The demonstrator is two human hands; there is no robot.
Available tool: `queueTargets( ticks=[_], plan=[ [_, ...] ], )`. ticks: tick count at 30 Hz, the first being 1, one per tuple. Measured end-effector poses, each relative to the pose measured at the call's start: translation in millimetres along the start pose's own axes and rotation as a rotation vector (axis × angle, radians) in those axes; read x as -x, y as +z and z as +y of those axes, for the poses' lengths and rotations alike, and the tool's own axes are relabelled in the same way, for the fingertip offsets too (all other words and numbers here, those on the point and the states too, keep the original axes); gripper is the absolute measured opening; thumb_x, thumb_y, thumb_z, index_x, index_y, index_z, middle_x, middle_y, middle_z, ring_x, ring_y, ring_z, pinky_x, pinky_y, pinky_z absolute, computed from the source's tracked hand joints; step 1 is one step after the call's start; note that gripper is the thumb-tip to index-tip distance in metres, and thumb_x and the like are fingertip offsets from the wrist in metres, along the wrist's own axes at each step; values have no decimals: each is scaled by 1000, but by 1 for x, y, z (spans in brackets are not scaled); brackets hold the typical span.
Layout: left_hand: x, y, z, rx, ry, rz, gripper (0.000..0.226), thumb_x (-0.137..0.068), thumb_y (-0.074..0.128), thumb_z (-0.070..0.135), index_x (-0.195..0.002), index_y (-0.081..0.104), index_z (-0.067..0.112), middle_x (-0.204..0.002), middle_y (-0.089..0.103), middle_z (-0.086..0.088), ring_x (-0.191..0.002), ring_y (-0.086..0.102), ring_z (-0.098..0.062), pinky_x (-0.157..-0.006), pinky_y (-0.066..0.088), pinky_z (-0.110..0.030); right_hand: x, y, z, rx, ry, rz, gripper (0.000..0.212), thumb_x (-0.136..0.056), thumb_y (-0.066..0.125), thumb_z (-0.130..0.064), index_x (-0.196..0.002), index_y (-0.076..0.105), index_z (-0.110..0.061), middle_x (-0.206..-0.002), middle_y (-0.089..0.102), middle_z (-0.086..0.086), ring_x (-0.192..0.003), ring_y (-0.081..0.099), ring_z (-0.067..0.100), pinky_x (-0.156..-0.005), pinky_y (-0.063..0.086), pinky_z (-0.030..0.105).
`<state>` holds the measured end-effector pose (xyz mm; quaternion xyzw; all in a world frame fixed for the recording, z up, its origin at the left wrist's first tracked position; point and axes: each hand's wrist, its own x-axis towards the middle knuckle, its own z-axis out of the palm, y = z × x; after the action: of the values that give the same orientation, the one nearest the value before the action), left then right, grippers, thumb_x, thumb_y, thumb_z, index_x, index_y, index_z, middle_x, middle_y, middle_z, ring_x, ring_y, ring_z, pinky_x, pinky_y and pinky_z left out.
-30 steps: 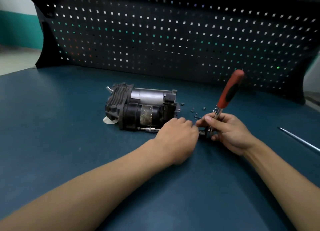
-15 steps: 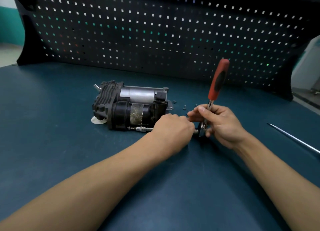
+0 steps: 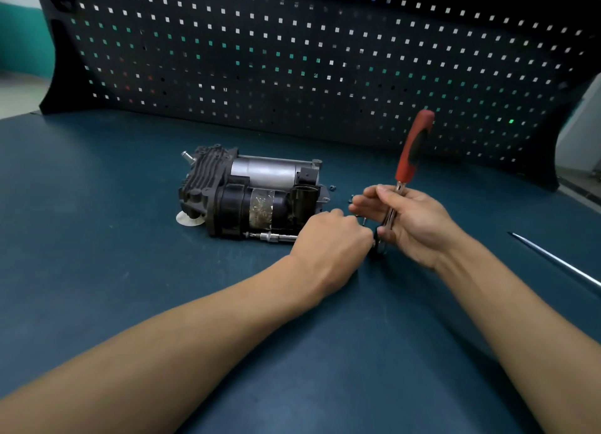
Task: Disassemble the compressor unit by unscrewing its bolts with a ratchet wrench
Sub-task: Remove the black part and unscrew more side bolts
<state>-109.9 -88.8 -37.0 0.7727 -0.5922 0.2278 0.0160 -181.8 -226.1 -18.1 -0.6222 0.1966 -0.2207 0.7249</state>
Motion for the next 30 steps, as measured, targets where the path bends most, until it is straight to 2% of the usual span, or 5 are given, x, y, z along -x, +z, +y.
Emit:
queueTargets(
  ticks=[5,14,18,24,30],
  plan=[
    [0,7,1,-37,34,5,22,-94,44,7,-103,64,12,-106,64,-12,-103,54,-33,-77,36,-36,-4,-11,0,172,45,-6,15,-101,56,-23,-109,63,-11,-108,77,4,-96,75,23,-39,46,21],
    [-1,9,-5,10,7,-20,21,-95,43,5,-106,60,10,-105,62,-10,-104,53,-30,-73,34,-35,-21,-6,28,445,-183,202,20,-97,65,-17,-83,66,-2,-68,73,6,-53,68,16,-49,52,24],
    [-6,5,-7,67,-16,-79,21,-88,48,-2,-78,44,16,-100,62,-11,-99,57,-32,-63,33,-37,-11,-15,18,387,-240,170,4,-89,75,-10,-86,73,-9,-70,75,0,-61,68,7,-54,50,16],
    [-8,6,-15,108,-25,-122,22,-84,50,-1,-76,43,19,-78,48,-7,-89,60,-37,-59,32,-38,21,-31,-10,630,-349,-147,7,-78,81,0,-76,75,-3,-71,72,-6,-67,61,3,-68,50,17],
    [-13,0,-12,87,-27,-154,19,-88,47,0,-97,61,11,-105,62,-15,-100,62,-38,-64,37,-37,34,-26,-19,927,-238,-398,7,-79,86,-16,-81,80,-13,-64,70,4,-55,54,8,-54,43,22]
  ],
)
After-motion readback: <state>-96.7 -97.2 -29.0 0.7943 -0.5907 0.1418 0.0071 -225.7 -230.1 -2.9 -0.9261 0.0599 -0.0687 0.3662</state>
